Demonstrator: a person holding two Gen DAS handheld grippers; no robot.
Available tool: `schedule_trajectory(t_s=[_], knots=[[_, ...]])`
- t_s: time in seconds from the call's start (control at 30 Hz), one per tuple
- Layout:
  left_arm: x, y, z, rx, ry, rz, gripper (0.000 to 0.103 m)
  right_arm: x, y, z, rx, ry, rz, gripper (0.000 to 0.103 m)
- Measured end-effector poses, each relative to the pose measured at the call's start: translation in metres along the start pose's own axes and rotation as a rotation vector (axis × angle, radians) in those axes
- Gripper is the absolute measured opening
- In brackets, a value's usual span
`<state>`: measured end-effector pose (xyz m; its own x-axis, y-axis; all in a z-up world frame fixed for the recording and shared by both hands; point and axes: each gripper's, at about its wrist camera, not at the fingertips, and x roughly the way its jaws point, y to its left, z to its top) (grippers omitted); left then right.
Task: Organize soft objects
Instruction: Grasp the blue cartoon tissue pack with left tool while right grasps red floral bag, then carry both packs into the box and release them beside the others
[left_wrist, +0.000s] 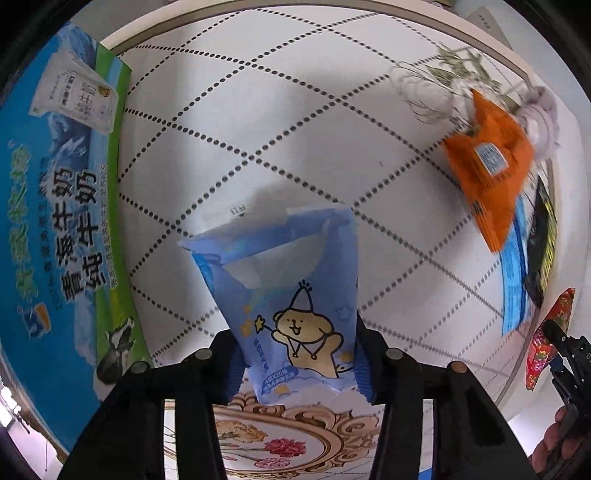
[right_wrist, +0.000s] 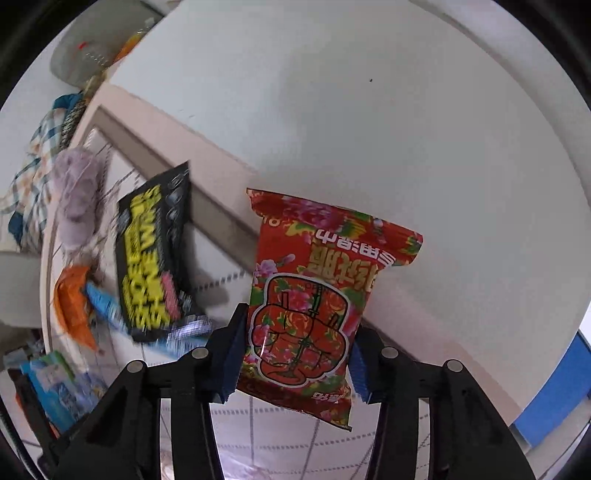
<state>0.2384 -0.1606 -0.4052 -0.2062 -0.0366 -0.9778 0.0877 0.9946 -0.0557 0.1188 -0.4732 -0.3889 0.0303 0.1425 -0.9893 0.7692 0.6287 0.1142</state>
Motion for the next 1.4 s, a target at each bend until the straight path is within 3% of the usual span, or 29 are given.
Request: schedule_trajectory(t_s=[0.13, 0.4, 0.57, 0.73, 0.87, 1.0, 1.2, 1.4], knots=[[-0.018, -0.006, -0.029, 0.046, -0.037, -0.028, 0.044, -0.015, 0.017, -0.033, -0.064, -0.011, 0.031, 0.050], [-0.078, 0.001, -0.087, 0.113, -0.123, -0.152, 0.044, -0.050, 0.082, -0.096, -0.280, -0.001, 0.117, 0.050], [-0.140, 0.042, -0.082, 0.113, -0.198, -0.236, 0.043, -0.091, 0.134, -0.132, -0.426, 0.008, 0.191, 0.050], [-0.201, 0.096, -0.081, 0.099, -0.312, -0.264, 0.043, -0.132, 0.188, -0.165, -0.554, 0.000, 0.260, 0.050], [-0.242, 0.152, -0.082, 0.079, -0.385, -0.227, 0.044, -0.156, 0.250, -0.197, -0.656, -0.021, 0.296, 0.050], [-0.254, 0.214, -0.070, 0.038, -0.413, -0.150, 0.044, -0.160, 0.311, -0.224, -0.741, -0.032, 0.296, 0.050], [-0.232, 0.295, -0.040, -0.012, -0.383, -0.026, 0.044, -0.129, 0.403, -0.254, -0.858, -0.031, 0.233, 0.050], [-0.190, 0.344, 0.000, -0.024, -0.311, 0.057, 0.044, -0.091, 0.454, -0.268, -0.933, -0.043, 0.130, 0.050]])
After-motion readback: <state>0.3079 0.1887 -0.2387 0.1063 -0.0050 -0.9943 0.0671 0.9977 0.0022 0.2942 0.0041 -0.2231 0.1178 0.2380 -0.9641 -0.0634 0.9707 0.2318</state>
